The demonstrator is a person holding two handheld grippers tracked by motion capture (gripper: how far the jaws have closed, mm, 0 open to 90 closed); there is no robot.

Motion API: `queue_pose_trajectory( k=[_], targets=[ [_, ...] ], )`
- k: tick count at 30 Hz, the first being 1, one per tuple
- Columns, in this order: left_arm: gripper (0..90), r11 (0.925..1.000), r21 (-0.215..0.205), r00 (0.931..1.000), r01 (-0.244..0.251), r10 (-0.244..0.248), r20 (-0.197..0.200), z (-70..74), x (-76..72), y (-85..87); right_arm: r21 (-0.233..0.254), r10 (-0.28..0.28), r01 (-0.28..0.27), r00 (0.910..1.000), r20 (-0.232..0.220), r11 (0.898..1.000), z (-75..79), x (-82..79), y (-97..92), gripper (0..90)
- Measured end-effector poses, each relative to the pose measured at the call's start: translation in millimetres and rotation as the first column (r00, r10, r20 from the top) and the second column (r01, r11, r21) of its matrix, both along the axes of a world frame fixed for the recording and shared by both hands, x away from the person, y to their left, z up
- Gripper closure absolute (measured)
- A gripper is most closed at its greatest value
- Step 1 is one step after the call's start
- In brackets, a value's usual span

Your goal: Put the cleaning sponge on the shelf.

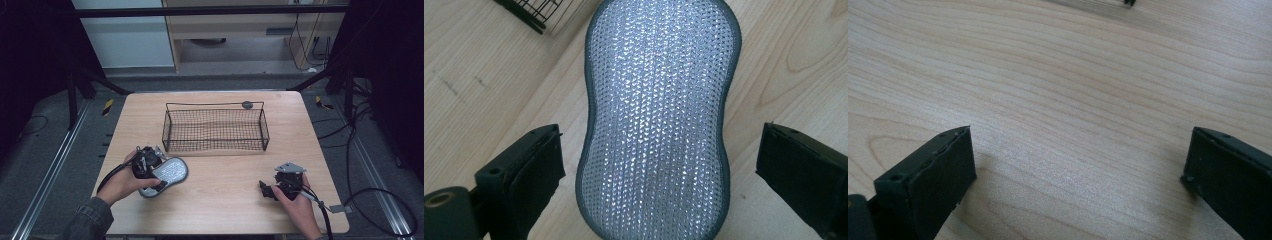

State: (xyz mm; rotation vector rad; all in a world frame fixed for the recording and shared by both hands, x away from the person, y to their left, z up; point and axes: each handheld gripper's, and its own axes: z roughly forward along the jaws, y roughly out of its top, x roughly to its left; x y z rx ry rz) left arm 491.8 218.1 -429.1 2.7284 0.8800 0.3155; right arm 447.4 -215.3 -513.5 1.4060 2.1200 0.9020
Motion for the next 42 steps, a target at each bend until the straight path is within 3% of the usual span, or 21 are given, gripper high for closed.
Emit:
queue_pose_trajectory(
  k=[2, 9, 24, 42],
  targets=[
    [4.2, 0.9998, 0.006, 0.9998, 0.021, -0.021, 0.003, -5.1, 4.0, -0.8, 0.000, 0.000, 0.000, 1.0000, 0.000, 1.000, 0.0, 0.0, 0.0, 0.3],
    [4.1, 0.9998, 0.004, 0.9997, 0.019, -0.019, -0.018, -18.6, 9.9, -1.2, 0.000, -0.001, 0.001, 1.0000, -0.001, 1.000, 0.1, 0.1, 0.1, 0.3],
    [4.0, 0.9983, 0.035, 0.9983, 0.046, -0.045, -0.037, -29.2, 15.7, -6.7, -0.001, 0.001, -0.001, 1.0000, -0.001, 1.000, 0.1, 0.2, 0.0, 0.4],
    [1.5, 0.9991, 0.019, 0.9976, 0.038, -0.037, -0.059, -45.0, 22.9, -4.2, 0.000, 0.003, -0.003, 1.0000, -0.001, 1.000, 0.1, 0.2, 0.0, 0.4]
  ],
)
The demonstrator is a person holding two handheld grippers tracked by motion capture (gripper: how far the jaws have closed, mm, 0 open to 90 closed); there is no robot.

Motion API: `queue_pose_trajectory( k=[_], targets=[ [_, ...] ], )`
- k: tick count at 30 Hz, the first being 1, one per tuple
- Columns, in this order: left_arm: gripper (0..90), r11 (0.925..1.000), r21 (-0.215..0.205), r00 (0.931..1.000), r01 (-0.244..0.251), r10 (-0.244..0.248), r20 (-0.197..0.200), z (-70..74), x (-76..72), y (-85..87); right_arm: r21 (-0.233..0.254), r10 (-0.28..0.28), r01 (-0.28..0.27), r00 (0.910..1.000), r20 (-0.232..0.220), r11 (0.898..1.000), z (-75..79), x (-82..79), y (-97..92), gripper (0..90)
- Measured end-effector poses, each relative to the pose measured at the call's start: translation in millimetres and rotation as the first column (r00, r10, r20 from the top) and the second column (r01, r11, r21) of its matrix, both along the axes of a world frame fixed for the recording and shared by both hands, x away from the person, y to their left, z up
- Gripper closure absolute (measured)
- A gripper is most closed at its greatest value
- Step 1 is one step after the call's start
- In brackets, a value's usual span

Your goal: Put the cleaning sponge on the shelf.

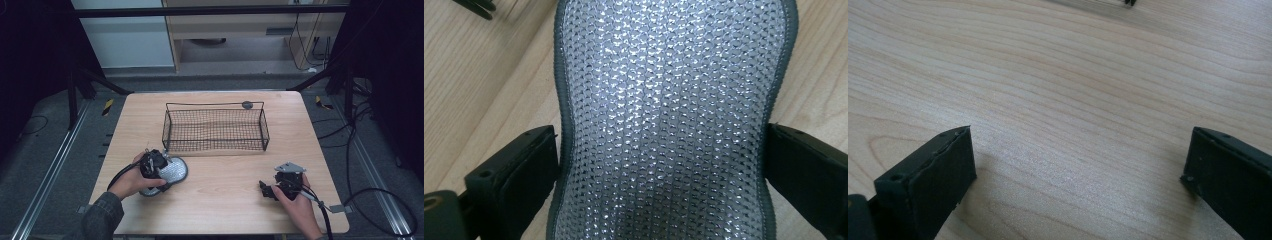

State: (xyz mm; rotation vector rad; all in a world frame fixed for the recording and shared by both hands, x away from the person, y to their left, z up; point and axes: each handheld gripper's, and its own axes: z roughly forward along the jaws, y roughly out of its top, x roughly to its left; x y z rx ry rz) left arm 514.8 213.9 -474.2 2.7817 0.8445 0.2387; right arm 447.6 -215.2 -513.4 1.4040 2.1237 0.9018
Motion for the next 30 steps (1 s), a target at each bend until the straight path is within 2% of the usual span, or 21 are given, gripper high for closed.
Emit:
queue_pose_trajectory(
  k=[4, 11, 18, 22, 24, 30],
  targets=[
    [1.6, 1.0000, -0.007, 1.0000, 0.001, -0.001, -0.005, -2.7, 1.3, 1.3, 0.001, 0.003, -0.003, 1.0000, -0.001, 1.000, 0.0, -0.2, 0.4, 0.4],
    [1.1, 0.9988, -0.043, 0.9994, -0.024, 0.023, -0.028, -4.4, 4.0, 5.6, 0.007, 0.005, -0.005, 1.0000, -0.006, 1.000, 0.4, -0.6, 1.4, 0.4],
    [5.5, 0.9976, -0.064, 0.9990, -0.026, 0.023, -0.037, -3.9, 4.6, 7.5, 0.008, 0.007, -0.007, 1.0000, -0.006, 1.000, 0.5, -0.6, 1.7, 0.4],
    [7.4, 0.9978, -0.063, 0.9996, -0.020, 0.019, -0.019, 0.5, 2.5, 7.6, 0.002, 0.013, -0.013, 0.9999, 0.000, 1.000, 0.0, -0.2, 1.5, 0.4],
    [7.7, 0.9961, -0.083, 0.9996, -0.029, 0.028, -0.007, 3.3, 0.6, 7.7, 0.001, 0.013, -0.013, 0.9999, 0.000, 1.000, 0.0, -0.1, 1.6, 0.4],
    [7.7, 0.9947, -0.101, 0.9990, -0.021, 0.025, 0.037, 13.7, -5.4, 7.6, 0.000, 0.015, -0.015, 0.9999, -0.001, 1.000, 0.1, 0.0, 1.8, 0.4]
  ],
)
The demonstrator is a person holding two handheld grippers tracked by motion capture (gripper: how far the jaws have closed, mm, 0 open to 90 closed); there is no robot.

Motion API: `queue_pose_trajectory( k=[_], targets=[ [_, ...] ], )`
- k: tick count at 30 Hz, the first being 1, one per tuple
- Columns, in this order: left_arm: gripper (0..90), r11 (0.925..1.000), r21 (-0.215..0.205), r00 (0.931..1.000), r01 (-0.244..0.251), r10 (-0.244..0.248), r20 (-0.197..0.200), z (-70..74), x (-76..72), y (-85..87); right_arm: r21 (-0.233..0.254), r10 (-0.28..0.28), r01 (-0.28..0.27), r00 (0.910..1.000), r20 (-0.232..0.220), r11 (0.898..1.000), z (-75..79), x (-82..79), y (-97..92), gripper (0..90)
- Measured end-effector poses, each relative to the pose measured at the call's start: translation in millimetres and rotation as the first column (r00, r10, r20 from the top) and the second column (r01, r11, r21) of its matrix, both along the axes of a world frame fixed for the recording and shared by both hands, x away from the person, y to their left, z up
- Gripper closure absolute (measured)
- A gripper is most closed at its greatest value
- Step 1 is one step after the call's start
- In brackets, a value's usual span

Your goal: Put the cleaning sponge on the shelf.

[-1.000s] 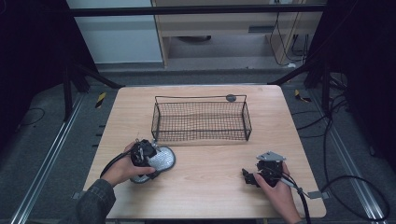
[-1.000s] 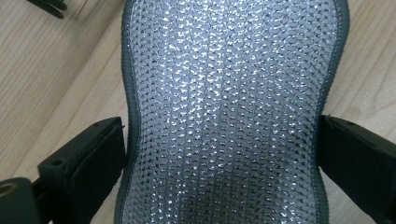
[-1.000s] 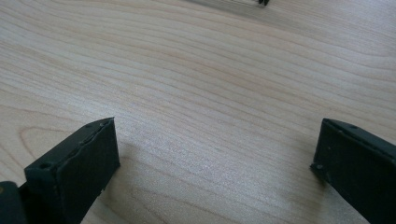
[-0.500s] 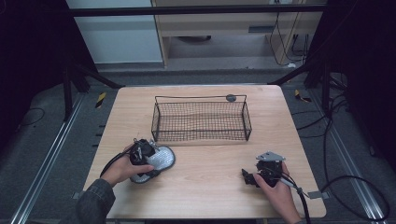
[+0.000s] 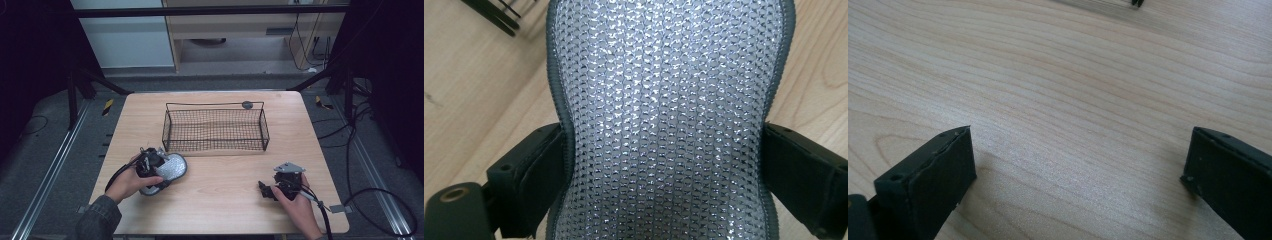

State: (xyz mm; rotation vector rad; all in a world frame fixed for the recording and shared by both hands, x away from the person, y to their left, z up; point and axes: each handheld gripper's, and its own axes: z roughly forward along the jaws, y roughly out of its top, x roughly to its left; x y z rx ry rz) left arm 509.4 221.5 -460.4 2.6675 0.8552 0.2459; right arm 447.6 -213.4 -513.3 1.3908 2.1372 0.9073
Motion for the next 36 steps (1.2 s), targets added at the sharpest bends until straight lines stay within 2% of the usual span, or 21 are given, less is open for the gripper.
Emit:
queue_pose_trajectory(
  k=[9, 18, 26, 36],
  targets=[
    [7.8, 0.9999, -0.014, 0.9983, -0.003, 0.003, 0.058, 13.5, -5.8, 1.5, 0.000, 0.003, -0.003, 1.0000, 0.002, 1.000, -0.1, 0.0, 0.0, 0.4],
    [8.2, 1.0000, 0.004, 0.9946, -0.003, 0.003, 0.104, 24.1, -8.6, -0.2, 0.001, 0.003, -0.003, 1.0000, 0.000, 1.000, -0.1, 0.1, 0.2, 0.4],
    [8.7, 0.9997, 0.015, 0.9912, 0.019, -0.021, 0.131, 38.5, -13.2, -4.9, 0.001, 0.004, -0.004, 1.0000, 0.000, 1.000, -0.1, 0.1, 0.1, 0.4],
    [9.0, 0.9984, 0.035, 0.9809, 0.045, -0.050, 0.188, 66.0, -15.9, -8.4, 0.000, 0.004, -0.004, 1.0000, 0.000, 1.000, -0.1, 0.1, 0.1, 0.4]
  ],
)
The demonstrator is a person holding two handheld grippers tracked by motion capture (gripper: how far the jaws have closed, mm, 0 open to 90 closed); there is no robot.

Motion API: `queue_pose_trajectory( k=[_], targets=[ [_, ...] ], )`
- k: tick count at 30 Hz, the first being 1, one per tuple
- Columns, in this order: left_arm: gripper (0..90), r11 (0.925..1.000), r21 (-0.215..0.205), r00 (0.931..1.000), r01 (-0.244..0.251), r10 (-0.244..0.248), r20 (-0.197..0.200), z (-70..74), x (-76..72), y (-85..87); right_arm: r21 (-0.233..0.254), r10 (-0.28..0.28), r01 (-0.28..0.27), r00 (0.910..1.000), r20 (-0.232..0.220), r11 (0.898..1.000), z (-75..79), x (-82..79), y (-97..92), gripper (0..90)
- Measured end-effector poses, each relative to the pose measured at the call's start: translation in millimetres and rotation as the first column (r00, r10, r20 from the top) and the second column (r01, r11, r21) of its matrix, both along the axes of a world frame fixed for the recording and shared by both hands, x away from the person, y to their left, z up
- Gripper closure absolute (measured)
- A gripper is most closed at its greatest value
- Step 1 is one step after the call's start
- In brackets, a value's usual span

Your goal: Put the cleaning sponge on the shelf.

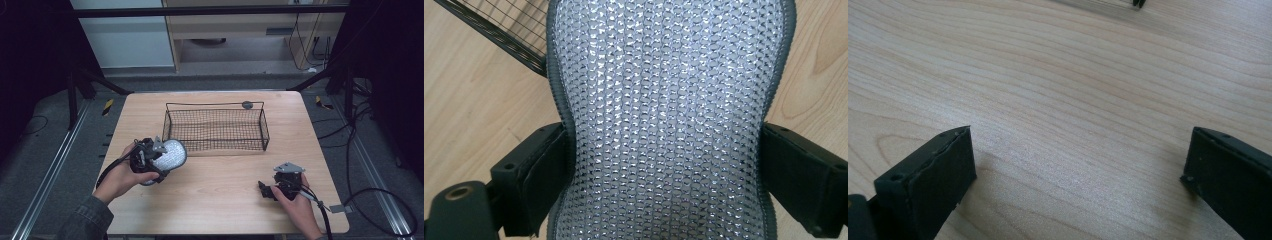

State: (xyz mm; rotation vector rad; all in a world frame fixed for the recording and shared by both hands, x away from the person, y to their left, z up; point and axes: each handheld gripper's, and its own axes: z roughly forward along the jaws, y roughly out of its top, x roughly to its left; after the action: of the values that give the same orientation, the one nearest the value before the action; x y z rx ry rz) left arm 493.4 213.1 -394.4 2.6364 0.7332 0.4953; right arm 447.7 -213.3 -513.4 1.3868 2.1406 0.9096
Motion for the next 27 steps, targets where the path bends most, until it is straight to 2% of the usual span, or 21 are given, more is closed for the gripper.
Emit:
queue_pose_trajectory(
  k=[17, 27],
  targets=[
    [9.3, 0.9996, 0.023, 0.9987, 0.017, -0.018, 0.048, 28.1, 10.3, -4.3, 0.000, 0.000, 0.000, 1.0000, 0.000, 1.000, 0.0, 0.0, 0.0, 0.4],
    [9.3, 0.9976, 0.051, 0.9957, 0.046, -0.050, 0.078, 43.3, 28.0, -15.0, 0.001, 0.000, 0.000, 1.0000, 0.000, 1.000, 0.0, 0.0, 0.1, 0.4]
  ],
)
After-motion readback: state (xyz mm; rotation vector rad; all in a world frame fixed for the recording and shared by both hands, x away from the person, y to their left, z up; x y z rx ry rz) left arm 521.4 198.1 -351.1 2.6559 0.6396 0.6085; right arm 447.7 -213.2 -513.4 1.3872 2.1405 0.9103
